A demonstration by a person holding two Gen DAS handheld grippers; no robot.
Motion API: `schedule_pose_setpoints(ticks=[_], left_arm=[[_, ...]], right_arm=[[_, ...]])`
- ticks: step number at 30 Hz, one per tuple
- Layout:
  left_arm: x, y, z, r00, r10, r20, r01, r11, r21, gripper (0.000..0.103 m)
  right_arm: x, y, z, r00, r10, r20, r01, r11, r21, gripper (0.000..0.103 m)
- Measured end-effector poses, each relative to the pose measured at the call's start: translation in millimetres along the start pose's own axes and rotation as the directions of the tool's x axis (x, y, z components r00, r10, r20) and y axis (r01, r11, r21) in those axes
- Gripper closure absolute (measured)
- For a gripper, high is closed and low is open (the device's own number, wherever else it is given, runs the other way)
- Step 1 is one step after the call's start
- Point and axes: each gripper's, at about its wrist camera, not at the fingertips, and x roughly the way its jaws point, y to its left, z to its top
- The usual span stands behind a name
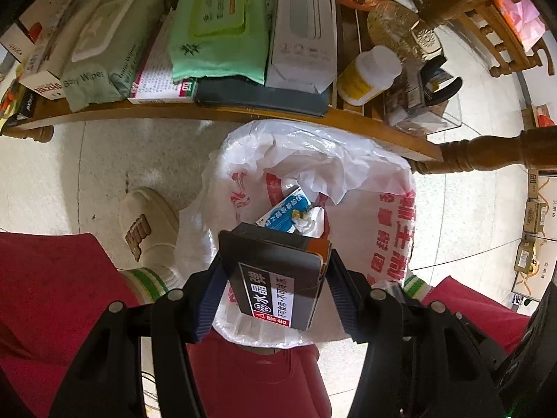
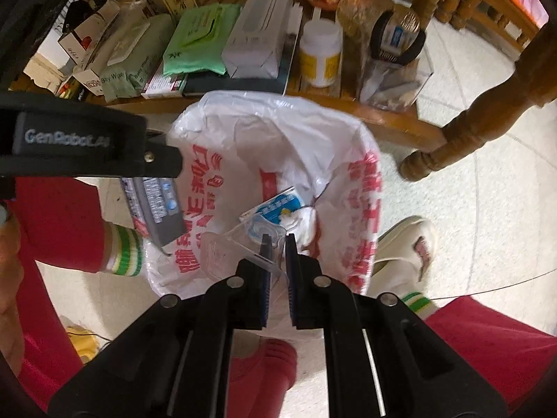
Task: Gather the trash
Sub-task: 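Open the left tool over the bag while the right tool releases the clear container, then raise both open tools back over the table toward the remaining items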
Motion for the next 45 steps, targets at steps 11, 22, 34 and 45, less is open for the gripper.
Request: schedule_pose_setpoints(ticks=[11, 22, 34, 45], left_arm=[[25, -1, 9, 0.997, 0.032, -0.076, -0.034, 0.999, -0.017, 0.036], [22, -7, 8, 0.997, 0.063, -0.053, -0.063, 0.998, 0.011, 0.031], [-15, -8, -13, 0.993, 0.117, 0.029, -0.119, 0.991, 0.065, 0.025], [-157, 2, -71, 0.971, 0.057, 0.232, -0.113, 0.965, 0.237, 0.017]], right_arm=[[15, -2, 3, 1.0, -0.002, -0.029, 0.003, 1.0, 0.013, 0.058], [11, -4, 6, 1.0, 0.015, -0.023, -0.015, 1.0, 0.023, 0.058], [-24, 0, 2, 0.998, 0.033, 0.046, -0.034, 0.999, 0.023, 0.044], [-162, -3, -10, 0.957, 0.102, 0.273, -0.1, 0.995, -0.019, 0.015]])
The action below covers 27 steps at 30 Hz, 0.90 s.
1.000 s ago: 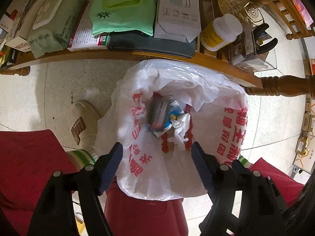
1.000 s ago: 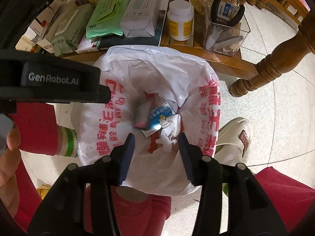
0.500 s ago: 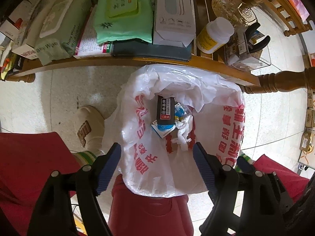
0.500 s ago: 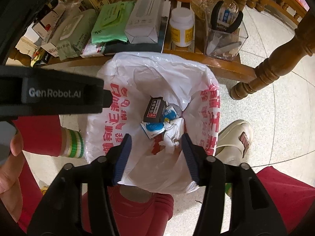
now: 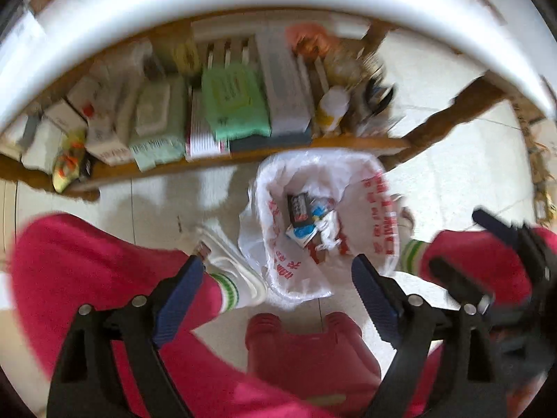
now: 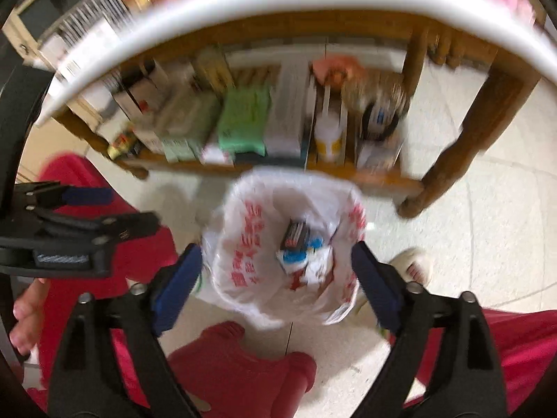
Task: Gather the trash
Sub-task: 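Raise both open tools back over the table toward the remaining items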
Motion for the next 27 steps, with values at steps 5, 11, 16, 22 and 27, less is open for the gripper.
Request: schedule_pose_setpoints(ticks=[5, 11, 16, 22, 27], left_arm=[[-95, 14, 23, 0.991, -0.012, 0.132, 0.003, 0.998, 0.069, 0.012], [-180, 28, 59, 0.98, -0.082, 0.183, 0.056, 0.988, 0.145, 0.008], [-218, 28, 87, 0.985, -0.108, 0.136, 0.078, 0.975, 0.21, 0.008], [-241, 25, 114, 0.99, -0.083, 0.113, 0.05, 0.963, 0.267, 0.008], [-243, 27, 141, 0.991, -0.092, 0.098, 0.061, 0.957, 0.283, 0.008]], right_arm=[[-81, 2, 40, 0.989, 0.004, 0.151, 0.005, 0.998, -0.059, 0.01], [-180, 3, 95, 0.948, 0.082, 0.308, -0.041, 0.99, -0.138, 0.007], [-233, 9, 139, 0.925, 0.143, 0.353, -0.073, 0.976, -0.206, 0.007], [-268, 12, 178, 0.903, 0.153, 0.401, -0.054, 0.967, -0.248, 0.007], [-273, 9, 203, 0.892, 0.179, 0.416, -0.077, 0.965, -0.252, 0.007]])
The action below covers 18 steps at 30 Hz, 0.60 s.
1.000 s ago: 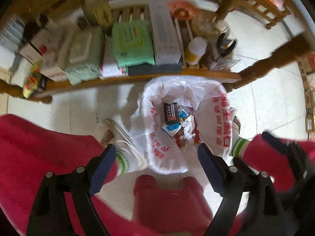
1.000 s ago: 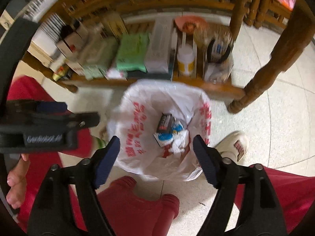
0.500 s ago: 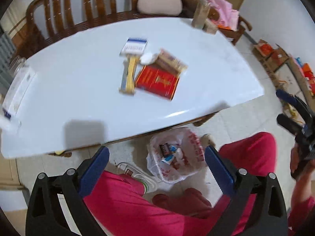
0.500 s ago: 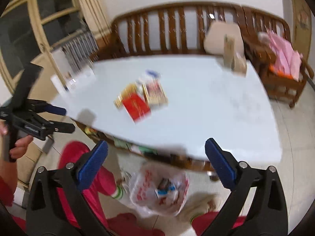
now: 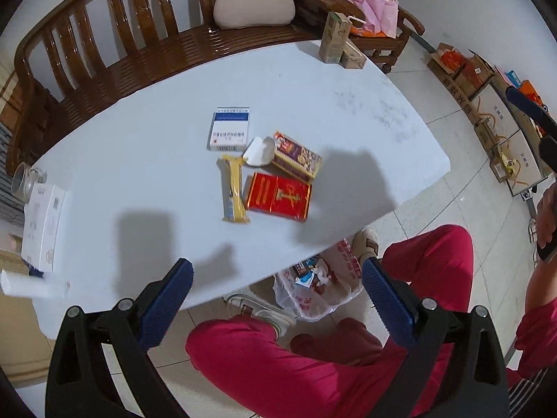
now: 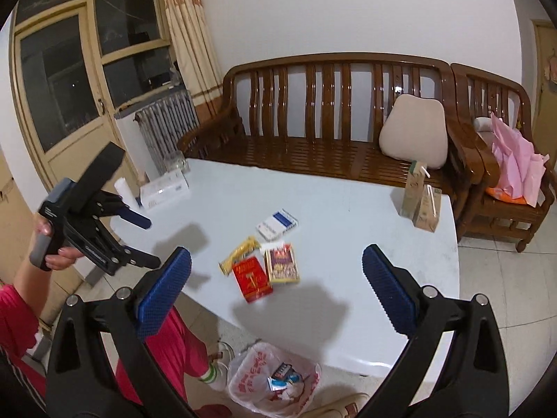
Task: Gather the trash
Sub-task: 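Raise both open tools back over the table toward the remaining items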
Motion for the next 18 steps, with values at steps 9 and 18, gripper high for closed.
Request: schedule_pose_setpoints(ticks=[9, 18], left_arm=[[31, 15, 35, 0.999, -0.009, -0.05, 0.01, 1.0, 0.022, 0.008], [75, 36, 53, 0.994, -0.046, -0.1, 0.046, 0.999, -0.002, 0.008]], right_arm=[[35, -17, 25, 1.0, 0.027, -0.013, -0.027, 1.0, 0.002, 0.007], [92, -21, 28, 0.992, 0.057, -0.112, -0.059, 0.998, -0.016, 0.007]])
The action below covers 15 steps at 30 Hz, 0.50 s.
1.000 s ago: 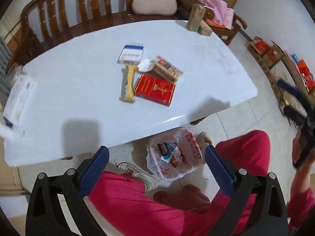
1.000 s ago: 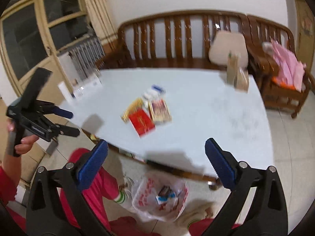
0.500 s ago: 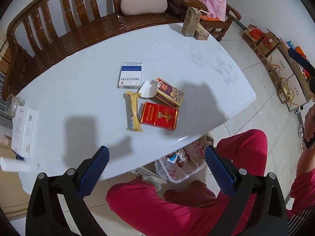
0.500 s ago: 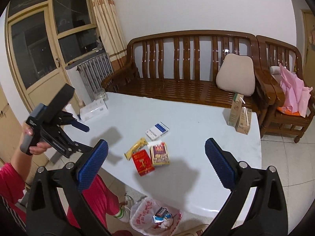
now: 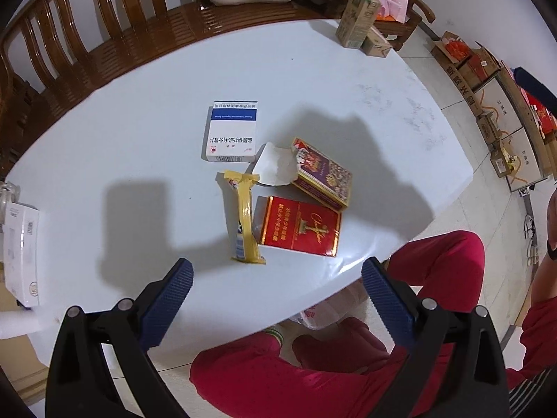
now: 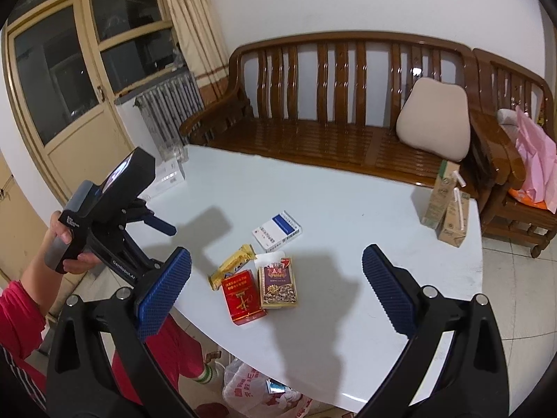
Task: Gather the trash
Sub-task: 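Raise both open tools back over the table toward the remaining items, then grasp the yellow snack wrapper with the left tool while the right tool grasps the playing-card box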
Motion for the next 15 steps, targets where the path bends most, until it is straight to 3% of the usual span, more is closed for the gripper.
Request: schedule_pose_setpoints(ticks=[15], left_arm=[[64, 31, 25, 0.999, -0.039, -0.035, 0.037, 0.998, -0.05, 0.008]], right_arm=[[103, -7, -19, 0.978, 0.037, -0.204, -0.041, 0.999, -0.015, 0.007]])
